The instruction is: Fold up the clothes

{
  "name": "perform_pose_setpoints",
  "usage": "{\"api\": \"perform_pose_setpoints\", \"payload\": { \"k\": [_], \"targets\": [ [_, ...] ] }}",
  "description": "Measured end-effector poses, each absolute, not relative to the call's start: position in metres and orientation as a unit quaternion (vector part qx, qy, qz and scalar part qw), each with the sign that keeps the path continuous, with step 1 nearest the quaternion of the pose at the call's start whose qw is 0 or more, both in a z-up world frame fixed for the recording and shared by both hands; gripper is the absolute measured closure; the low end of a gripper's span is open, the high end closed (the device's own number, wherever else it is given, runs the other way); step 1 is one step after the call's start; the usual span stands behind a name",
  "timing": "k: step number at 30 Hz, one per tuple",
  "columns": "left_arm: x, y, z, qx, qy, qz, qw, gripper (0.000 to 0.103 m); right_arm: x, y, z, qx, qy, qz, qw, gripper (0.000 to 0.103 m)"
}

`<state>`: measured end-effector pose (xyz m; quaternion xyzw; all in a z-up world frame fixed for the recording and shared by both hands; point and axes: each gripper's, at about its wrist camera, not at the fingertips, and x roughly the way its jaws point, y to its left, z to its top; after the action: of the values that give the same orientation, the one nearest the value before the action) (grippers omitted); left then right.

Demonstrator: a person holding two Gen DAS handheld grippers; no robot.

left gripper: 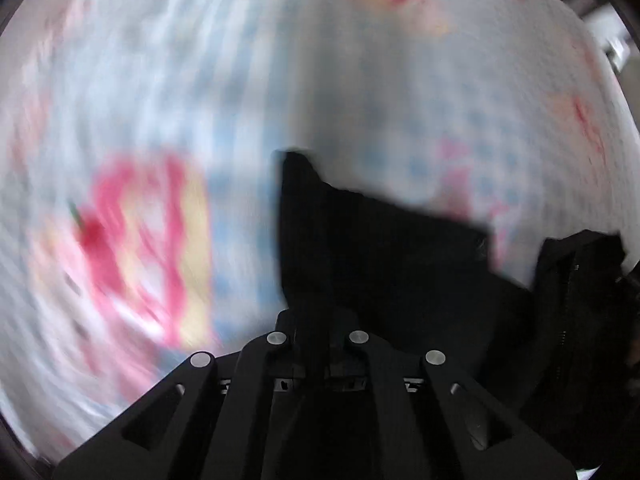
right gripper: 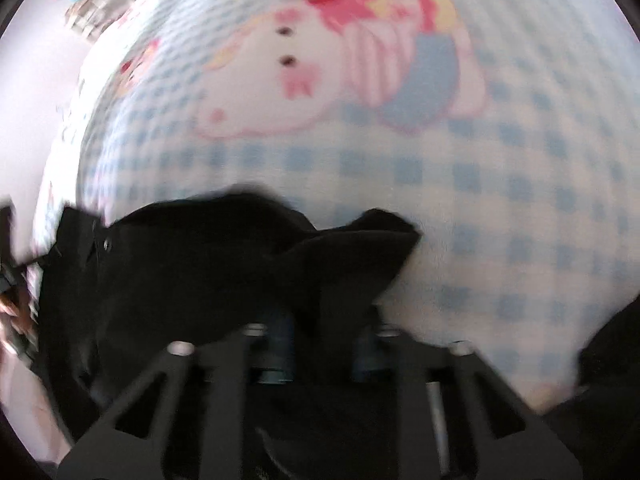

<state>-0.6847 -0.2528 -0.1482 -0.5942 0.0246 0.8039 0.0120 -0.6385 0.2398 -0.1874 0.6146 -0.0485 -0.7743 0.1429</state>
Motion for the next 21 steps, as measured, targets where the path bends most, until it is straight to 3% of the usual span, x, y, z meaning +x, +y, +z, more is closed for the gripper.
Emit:
{"api": "perform_pose_setpoints", "payload": {
  "k": [4, 6, 9, 11, 13, 14, 16, 17, 19, 21],
  "targets": [
    [-0.681, -0.286, -0.082, -0.51, 0.056, 0.857, -0.052, 0.1, -0.631, 0.243, -0.132, 0.553, -0.04, -0.82, 0.144, 0.096],
    [-0.693, -0.324, -0.091, -0.515, 0.047, 0.85, -0.103, 0.1, -0.637, 0.251, -0.128, 0.546, -0.036, -0.827, 0.129, 0.096],
    [-0.704, -0.355, -0.136, -0.554, 0.033, 0.822, -0.123, 0.099, -0.654, 0.271, -0.166, 0.581, -0.049, -0.808, 0.085, 0.092],
    [-0.707, -0.369, -0.161, -0.578, 0.032, 0.805, -0.131, 0.094, -0.659, 0.285, -0.194, 0.6, -0.057, -0.796, 0.047, 0.081],
    [-0.702, -0.365, -0.169, -0.591, 0.041, 0.794, -0.133, 0.087, -0.66, 0.3, -0.206, 0.621, -0.117, -0.775, 0.028, 0.073],
    [-0.699, -0.361, -0.165, -0.587, 0.04, 0.797, -0.136, 0.084, -0.659, 0.304, -0.201, 0.62, -0.134, -0.772, 0.025, 0.064],
    [-0.686, -0.35, -0.143, -0.548, 0.028, 0.826, -0.131, 0.079, -0.656, 0.3, -0.176, 0.597, -0.097, -0.796, 0.021, 0.053],
    [-0.678, -0.342, -0.129, -0.523, 0.018, 0.844, -0.121, 0.065, -0.654, 0.297, -0.164, 0.581, -0.07, -0.811, 0.015, 0.048],
    [-0.678, -0.323, -0.119, -0.518, -0.003, 0.853, -0.062, 0.055, -0.643, 0.286, -0.131, 0.543, -0.034, -0.839, 0.02, 0.047],
    [-0.681, -0.297, -0.122, -0.531, -0.012, 0.847, -0.005, 0.054, -0.633, 0.267, -0.11, 0.528, -0.043, -0.847, 0.045, 0.046]
  ]
}}
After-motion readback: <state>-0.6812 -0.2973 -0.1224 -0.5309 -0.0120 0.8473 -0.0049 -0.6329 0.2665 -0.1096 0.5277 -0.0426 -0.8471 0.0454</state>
